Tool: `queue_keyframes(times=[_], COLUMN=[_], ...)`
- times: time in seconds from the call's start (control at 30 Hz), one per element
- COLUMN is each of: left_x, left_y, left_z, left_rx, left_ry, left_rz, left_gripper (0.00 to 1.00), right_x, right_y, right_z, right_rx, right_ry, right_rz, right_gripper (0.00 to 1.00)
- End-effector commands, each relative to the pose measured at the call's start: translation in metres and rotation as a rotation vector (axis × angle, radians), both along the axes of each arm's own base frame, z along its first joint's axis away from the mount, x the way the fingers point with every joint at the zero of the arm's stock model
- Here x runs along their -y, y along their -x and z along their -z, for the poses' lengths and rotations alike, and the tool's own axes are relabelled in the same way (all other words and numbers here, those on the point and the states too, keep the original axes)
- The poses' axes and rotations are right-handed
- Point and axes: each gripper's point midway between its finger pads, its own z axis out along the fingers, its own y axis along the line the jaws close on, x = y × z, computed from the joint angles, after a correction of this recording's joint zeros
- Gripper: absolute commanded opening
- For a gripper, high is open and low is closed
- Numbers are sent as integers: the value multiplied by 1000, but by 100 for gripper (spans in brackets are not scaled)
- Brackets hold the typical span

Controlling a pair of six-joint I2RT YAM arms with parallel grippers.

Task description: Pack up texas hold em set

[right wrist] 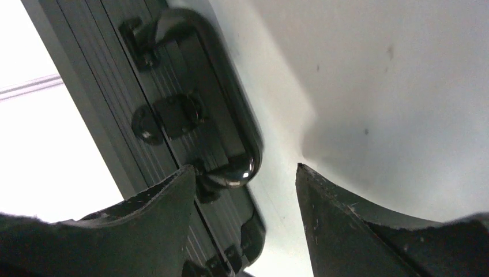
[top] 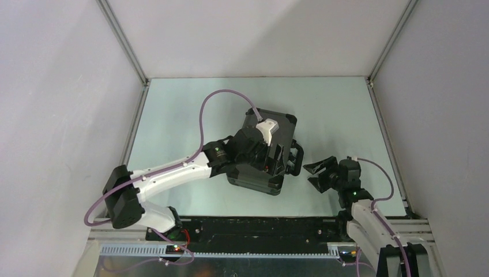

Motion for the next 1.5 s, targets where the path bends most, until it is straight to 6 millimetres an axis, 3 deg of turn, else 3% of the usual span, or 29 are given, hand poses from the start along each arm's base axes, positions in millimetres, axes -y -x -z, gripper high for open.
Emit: queue_keyframes(times=[0.0,0.27,0.5,0.8,1.1,1.33,1.37,1.47], left_x=[-9,-21,-29,-32,-37,-38,-39,-39], left_y=[-3,-5,-5,-4,-3,-1,-1,-1], left_z=[-25,-35,-35,-32,-31,-28,-28,-27], left_rx=[65,104,117,116,119,111,111,109], left_ry=[44,50,42,39,38,34,32,30], left_rz=[-23,-53,-60,-59,-60,-53,-53,-53], left_gripper=[95,95,96,96,96,96,96,96], right_x=[-21,-17,-25,-41,-33,-39,-38,-39], right_y=[-2,0,3,-2,-16,-24,-23,-29], right_z=[-20,-16,4,7,4,2,9,-2], right_rx=[32,40,-27,-48,18,52,43,105], right_ry=[-189,-277,-291,-334,-349,-392,-376,-413], right_rz=[84,303,319,336,464,482,487,485], right_gripper=[69,74,78,79,82,82,82,82])
